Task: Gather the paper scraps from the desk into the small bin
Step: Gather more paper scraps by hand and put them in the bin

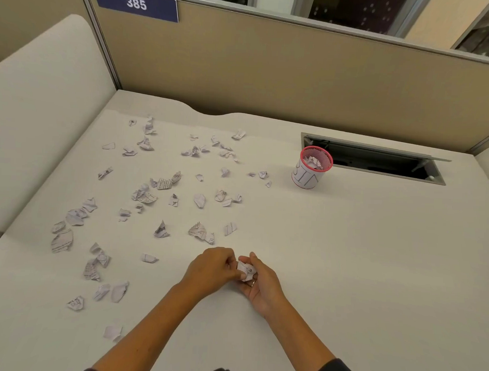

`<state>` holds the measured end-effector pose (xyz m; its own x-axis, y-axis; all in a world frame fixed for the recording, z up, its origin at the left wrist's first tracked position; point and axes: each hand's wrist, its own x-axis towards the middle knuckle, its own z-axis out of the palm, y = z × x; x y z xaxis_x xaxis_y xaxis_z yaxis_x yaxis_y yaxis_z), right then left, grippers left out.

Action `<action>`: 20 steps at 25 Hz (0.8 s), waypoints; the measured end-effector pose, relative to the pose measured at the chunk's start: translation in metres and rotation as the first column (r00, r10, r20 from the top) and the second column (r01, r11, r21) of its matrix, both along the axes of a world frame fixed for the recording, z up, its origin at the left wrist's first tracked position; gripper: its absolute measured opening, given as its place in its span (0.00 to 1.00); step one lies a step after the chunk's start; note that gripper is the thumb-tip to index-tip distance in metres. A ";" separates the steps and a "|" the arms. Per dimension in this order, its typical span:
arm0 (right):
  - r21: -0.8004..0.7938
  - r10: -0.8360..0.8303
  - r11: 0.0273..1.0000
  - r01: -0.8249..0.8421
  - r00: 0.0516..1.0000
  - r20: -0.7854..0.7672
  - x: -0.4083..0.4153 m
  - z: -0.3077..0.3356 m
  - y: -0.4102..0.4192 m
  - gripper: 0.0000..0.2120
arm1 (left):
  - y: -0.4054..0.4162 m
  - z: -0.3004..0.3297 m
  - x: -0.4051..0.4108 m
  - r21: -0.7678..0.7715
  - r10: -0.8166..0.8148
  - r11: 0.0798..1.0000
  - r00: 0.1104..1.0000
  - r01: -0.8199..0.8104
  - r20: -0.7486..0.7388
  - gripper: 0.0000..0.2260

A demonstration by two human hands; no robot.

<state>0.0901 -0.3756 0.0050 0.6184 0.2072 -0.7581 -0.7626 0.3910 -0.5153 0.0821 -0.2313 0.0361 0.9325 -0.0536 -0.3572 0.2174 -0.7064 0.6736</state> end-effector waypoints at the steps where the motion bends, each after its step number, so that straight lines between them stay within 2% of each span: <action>1: 0.009 0.003 1.000 -0.003 1.000 -0.014 0.001 0.001 -0.001 0.14 | 0.003 0.000 0.002 0.020 0.016 1.000 1.000 -0.016 0.011 0.13; 4: 0.053 -0.006 0.999 0.008 0.999 -0.036 0.003 0.005 -0.005 0.14 | 0.026 -0.001 0.014 0.141 0.126 0.978 0.973 -0.155 0.194 0.21; 6: 0.069 -0.008 0.998 0.011 0.999 -0.042 0.003 0.006 -0.005 0.13 | 0.042 -0.005 0.026 0.228 0.214 0.935 0.945 -0.272 0.250 0.27; 8: 0.067 0.002 0.998 0.000 0.999 -0.037 0.003 0.005 -0.005 0.13 | 0.051 -0.010 0.038 0.280 0.257 0.913 0.952 -0.296 0.170 0.33; 10: 0.064 0.014 0.998 -0.012 0.999 -0.032 0.003 0.003 -0.005 0.13 | 0.050 -0.015 0.047 0.331 0.235 0.911 0.969 -0.248 0.079 0.34; 12: 0.067 0.023 0.997 -0.021 0.999 -0.028 0.003 0.001 -0.006 0.13 | 0.042 -0.019 0.051 0.335 0.201 0.917 0.977 -0.215 0.076 0.29; 16: 0.068 0.041 0.997 -0.040 0.999 -0.014 0.003 -0.003 -0.008 0.14 | 0.033 -0.028 0.048 0.257 0.184 0.938 0.964 -0.231 0.194 0.13; 20: 0.081 0.032 0.996 -0.031 0.999 -0.018 0.004 -0.004 -0.008 0.14 | 0.036 -0.032 0.044 0.210 0.193 0.947 0.954 -0.242 0.229 0.08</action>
<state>0.0940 -0.3838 0.0007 0.5962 0.2872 -0.7497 -0.7845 0.4065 -0.4682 0.1262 -0.1952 0.0037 0.9656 0.2207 -0.1373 0.2598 -0.7994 0.5417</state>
